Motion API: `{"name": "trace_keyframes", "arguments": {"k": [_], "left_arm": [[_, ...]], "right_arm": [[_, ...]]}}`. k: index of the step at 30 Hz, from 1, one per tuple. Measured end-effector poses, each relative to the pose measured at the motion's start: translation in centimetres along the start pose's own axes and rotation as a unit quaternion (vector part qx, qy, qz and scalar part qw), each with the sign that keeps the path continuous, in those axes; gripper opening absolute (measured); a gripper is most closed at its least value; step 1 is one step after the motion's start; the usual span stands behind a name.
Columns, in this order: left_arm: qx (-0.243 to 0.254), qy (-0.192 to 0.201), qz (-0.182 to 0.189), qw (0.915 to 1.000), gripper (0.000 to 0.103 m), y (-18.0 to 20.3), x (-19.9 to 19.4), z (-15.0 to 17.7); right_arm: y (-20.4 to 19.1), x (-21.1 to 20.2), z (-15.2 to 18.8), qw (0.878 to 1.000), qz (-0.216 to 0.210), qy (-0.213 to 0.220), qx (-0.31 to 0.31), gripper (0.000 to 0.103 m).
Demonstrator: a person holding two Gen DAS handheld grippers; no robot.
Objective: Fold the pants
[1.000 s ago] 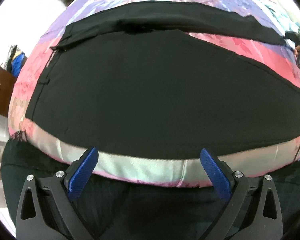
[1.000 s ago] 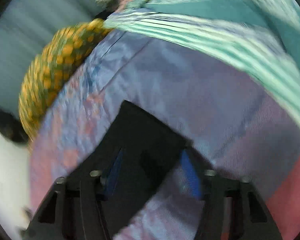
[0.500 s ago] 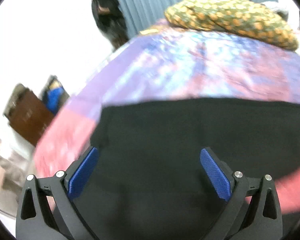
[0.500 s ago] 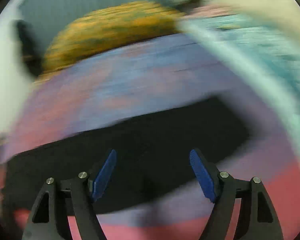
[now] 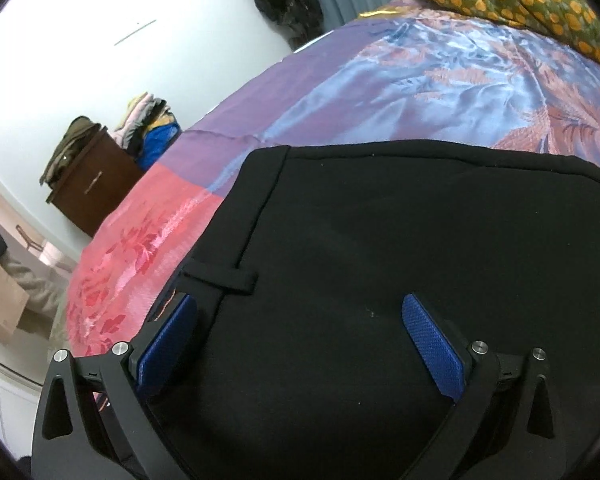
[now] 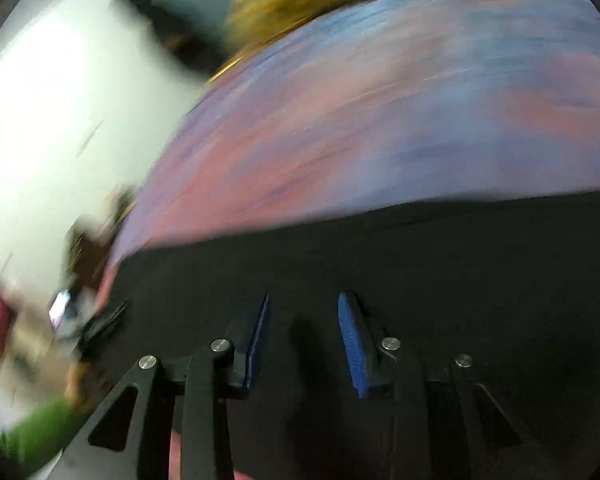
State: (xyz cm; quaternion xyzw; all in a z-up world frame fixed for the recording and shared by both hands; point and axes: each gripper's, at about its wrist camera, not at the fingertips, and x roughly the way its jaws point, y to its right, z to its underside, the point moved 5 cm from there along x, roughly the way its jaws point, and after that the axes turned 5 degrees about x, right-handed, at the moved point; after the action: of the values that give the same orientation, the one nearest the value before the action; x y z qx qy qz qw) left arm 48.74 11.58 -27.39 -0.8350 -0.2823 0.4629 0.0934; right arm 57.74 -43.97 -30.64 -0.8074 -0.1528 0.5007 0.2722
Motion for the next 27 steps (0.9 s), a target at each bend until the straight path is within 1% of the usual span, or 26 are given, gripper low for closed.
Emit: {"name": "trace_keyframes", "arguments": {"k": [1,2,3,4,5,6,7,8,9,10,11,12,13,14,15,16,17,18,19,20,21,22,23,25,26,27], "left_arm": [[0.001,0.000,-0.001,1.0000,0.102,0.1,-0.1,0.1],[0.004,0.001,-0.004,1.0000,0.102,0.5,-0.2,0.0],[0.007,0.002,-0.008,0.9999,0.102,0.4,-0.2,0.0],[0.010,0.002,-0.010,0.9999,0.102,0.4,-0.2,-0.1],[0.011,0.001,-0.010,0.9999,0.102,0.3,-0.3,-0.2],[0.014,-0.001,-0.006,0.9999,0.102,0.3,-0.5,-0.3],[0.026,-0.011,0.005,0.9996,0.102,0.2,-1.0,-0.8],[0.028,-0.016,0.013,0.9994,0.102,-0.1,-1.8,-1.0],[0.020,-0.012,0.028,0.9993,0.102,-0.5,-2.9,-1.0],[0.008,0.000,0.065,0.9979,0.102,-0.9,-4.7,-0.7],[0.002,0.012,0.111,0.9937,0.102,-1.1,-6.9,0.1],[0.007,0.020,0.146,0.9890,0.102,-1.1,-8.9,1.2],[0.020,0.023,0.168,0.9853,0.102,-1.0,-10.4,2.6],[0.045,0.024,0.185,0.9814,0.102,-0.4,-11.9,4.6],[0.068,0.021,0.194,0.9784,0.102,0.1,-12.8,6.5],[0.096,0.014,0.196,0.9758,0.102,0.6,-13.4,8.7],[0.122,0.003,0.187,0.9747,0.103,0.9,-13.5,11.3],[0.133,-0.003,0.179,0.9747,0.103,0.7,-13.4,13.0],[0.126,0.008,0.182,0.9752,0.103,-0.1,-13.6,14.4],[0.106,0.016,0.182,0.9775,0.103,-1.4,-13.9,15.2],[0.099,0.008,0.175,0.9796,0.103,-2.6,-13.9,15.7],[0.093,0.003,0.161,0.9826,0.103,-3.6,-13.8,15.8],[0.086,0.006,0.150,0.9848,0.102,-4.4,-13.8,15.7],[0.087,0.019,0.131,0.9874,0.102,-5.8,-13.5,15.5],[0.094,0.018,0.113,0.9889,0.103,-6.1,-13.0,15.6],[0.098,0.013,0.096,0.9904,0.103,-6.4,-12.3,15.9]], "right_arm": [[3.2,-1.7,-1.0,0.999,0.040,0.020,0.029,0.035],[7.8,-4.6,-1.5,0.992,0.097,0.044,0.073,0.030],[11.9,-8.1,-1.4,0.981,0.135,0.069,0.118,0.028],[14.6,-11.2,-0.8,0.967,0.194,0.086,0.144,0.030],[16.4,-14.6,-0.1,0.951,0.249,0.104,0.154,0.033],[16.8,-18.2,1.1,0.946,0.265,0.123,0.142,0.034],[16.0,-20.5,2.4,0.948,0.257,0.136,0.127,0.036],[14.7,-22.7,4.1,0.955,0.234,0.142,0.111,0.041],[13.1,-23.9,6.2,0.962,0.211,0.140,0.099,0.060],[11.5,-25.1,8.4,0.971,0.184,0.129,0.085,0.078],[10.0,-25.9,11.1,0.978,0.164,0.111,0.070,0.083],[8.8,-26.4,14.1,0.983,0.149,0.084,0.059,0.083],[8.4,-26.7,17.0,0.987,0.137,0.053,0.058,0.082],[8.9,-27.2,19.5,0.988,0.140,0.033,0.064,0.082],[10.6,-27.7,21.7,0.984,0.160,0.013,0.079,0.082],[13.1,-28.4,24.1,0.973,0.202,-0.005,0.108,0.080],[15.1,-29.2,25.3,0.963,0.235,-0.009,0.129,0.075],[16.9,-31.4,26.6,0.959,0.243,0.024,0.145,0.039],[17.7,-33.1,27.3,0.954,0.249,0.047,0.163,0.018],[17.9,-34.5,28.0,0.944,0.263,0.056,0.189,0.019],[17.5,-35.5,28.4,0.935,0.289,0.066,0.196,0.031],[16.2,-36.5,28.6,0.926,0.322,0.079,0.181,0.050],[14.4,-36.6,28.9,0.927,0.328,0.093,0.156,0.056],[9.4,-36.6,29.0,0.937,0.312,0.123,0.102,0.070],[7.5,-36.1,29.2,0.941,0.301,0.129,0.091,0.072],[4.8,-35.0,29.1,0.947,0.278,0.135,0.081,0.074]]}}
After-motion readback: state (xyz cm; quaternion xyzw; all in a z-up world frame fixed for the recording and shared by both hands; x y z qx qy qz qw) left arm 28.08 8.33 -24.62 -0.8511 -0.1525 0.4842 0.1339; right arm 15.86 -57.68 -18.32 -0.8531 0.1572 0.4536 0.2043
